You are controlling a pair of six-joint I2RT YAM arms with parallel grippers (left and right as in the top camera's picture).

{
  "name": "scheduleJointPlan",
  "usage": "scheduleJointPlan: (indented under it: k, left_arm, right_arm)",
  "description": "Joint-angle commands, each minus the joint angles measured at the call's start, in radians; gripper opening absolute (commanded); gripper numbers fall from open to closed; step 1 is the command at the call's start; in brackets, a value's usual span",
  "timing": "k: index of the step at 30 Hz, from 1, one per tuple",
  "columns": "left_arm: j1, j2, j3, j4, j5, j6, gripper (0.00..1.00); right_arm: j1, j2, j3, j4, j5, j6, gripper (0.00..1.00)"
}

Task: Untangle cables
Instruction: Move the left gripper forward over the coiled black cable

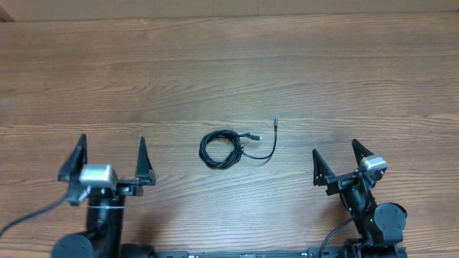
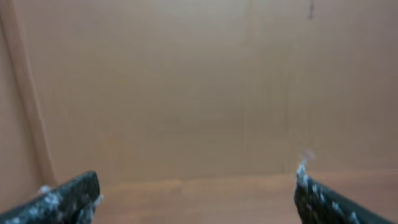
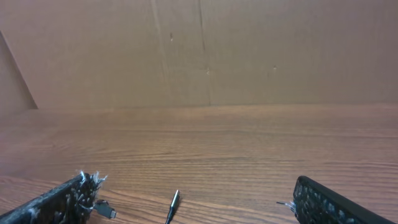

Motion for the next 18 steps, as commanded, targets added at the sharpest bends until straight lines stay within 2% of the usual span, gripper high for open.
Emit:
scheduleJointPlan:
  k: [1, 4, 9, 12, 18]
  left_arm:
    - [0.008, 0.152, 0.201, -0.109, 0.099, 0.011, 1.0]
    - [0.008, 0.32, 0.401, -0.279, 0.161, 0.011, 1.0]
    - [0.007, 0.549, 0.625, -0.517, 0.244, 0.011, 1.0]
    - [0.007, 0.648, 0.685, -0.613, 0.261, 0.011, 1.0]
    - [0.006, 0.808, 0.69, -0.718, 0.276, -0.039, 1.0]
  right_arm:
    - [0.005, -0.008, -0.01, 0.005, -0.001, 0.004, 1.0]
    - [0.005, -0.008, -0.01, 0.005, -0.001, 0.003, 1.0]
    - [0.005, -0.008, -0.01, 0.005, -0.001, 0.003, 1.0]
    - [0.005, -0.008, -0.01, 0.005, -0.001, 0.003, 1.0]
    - [0.005, -0.008, -0.01, 0.005, -0.001, 0.003, 1.0]
